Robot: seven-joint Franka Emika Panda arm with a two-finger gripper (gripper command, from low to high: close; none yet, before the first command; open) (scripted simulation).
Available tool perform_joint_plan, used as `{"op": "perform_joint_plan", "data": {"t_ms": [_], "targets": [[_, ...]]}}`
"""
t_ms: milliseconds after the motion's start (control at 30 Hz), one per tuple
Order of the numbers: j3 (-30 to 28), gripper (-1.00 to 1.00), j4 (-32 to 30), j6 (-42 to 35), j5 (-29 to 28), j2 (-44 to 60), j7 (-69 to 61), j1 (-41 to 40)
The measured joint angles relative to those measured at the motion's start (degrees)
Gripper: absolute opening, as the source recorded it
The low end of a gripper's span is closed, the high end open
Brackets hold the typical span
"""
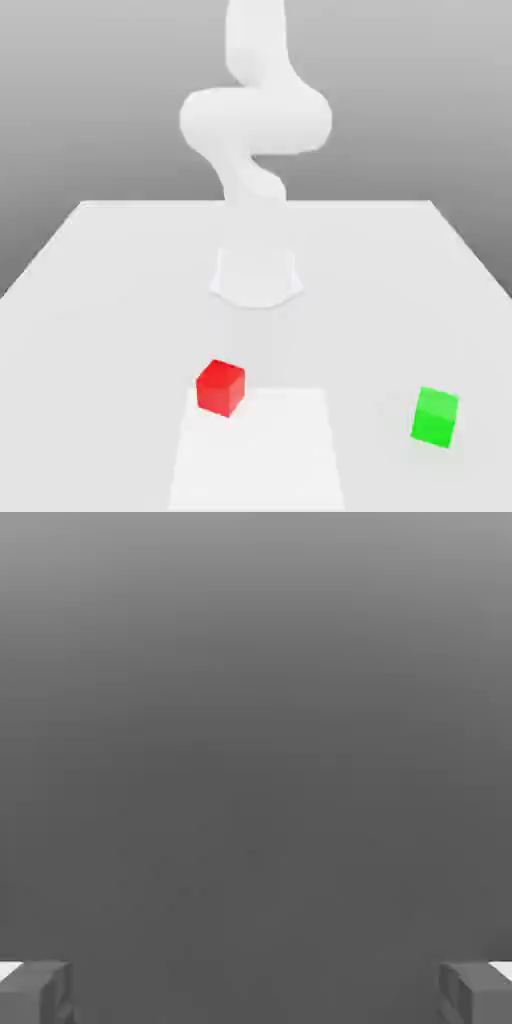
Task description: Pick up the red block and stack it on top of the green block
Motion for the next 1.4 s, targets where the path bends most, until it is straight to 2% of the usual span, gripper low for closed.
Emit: {"op": "perform_joint_plan", "data": {"t_ms": [533, 600, 767, 800, 1033, 1300, 1400], "targets": [[0.3, 0.0, -29.5, 23.4, 0.0, 29.8, 13.0, -6.8], [0.1, 0.0, -31.5, 29.2, -0.1, 37.5, 14.4, -7.4], [-0.2, 0.0, -31.0, 39.4, 0.0, 49.8, 14.8, -7.5], [-0.1, -1.0, -30.7, 41.0, 0.1, 51.7, 14.8, -7.5], [-0.1, -1.0, -30.7, 41.4, -0.2, 52.1, 15.0, -7.6], [0.2, -1.0, -32.5, 28.5, -0.1, 37.4, 15.1, -7.3], [4.8, -1.0, -28.6, 24.9, -0.2, 37.7, 18.0, -2.9]]}}
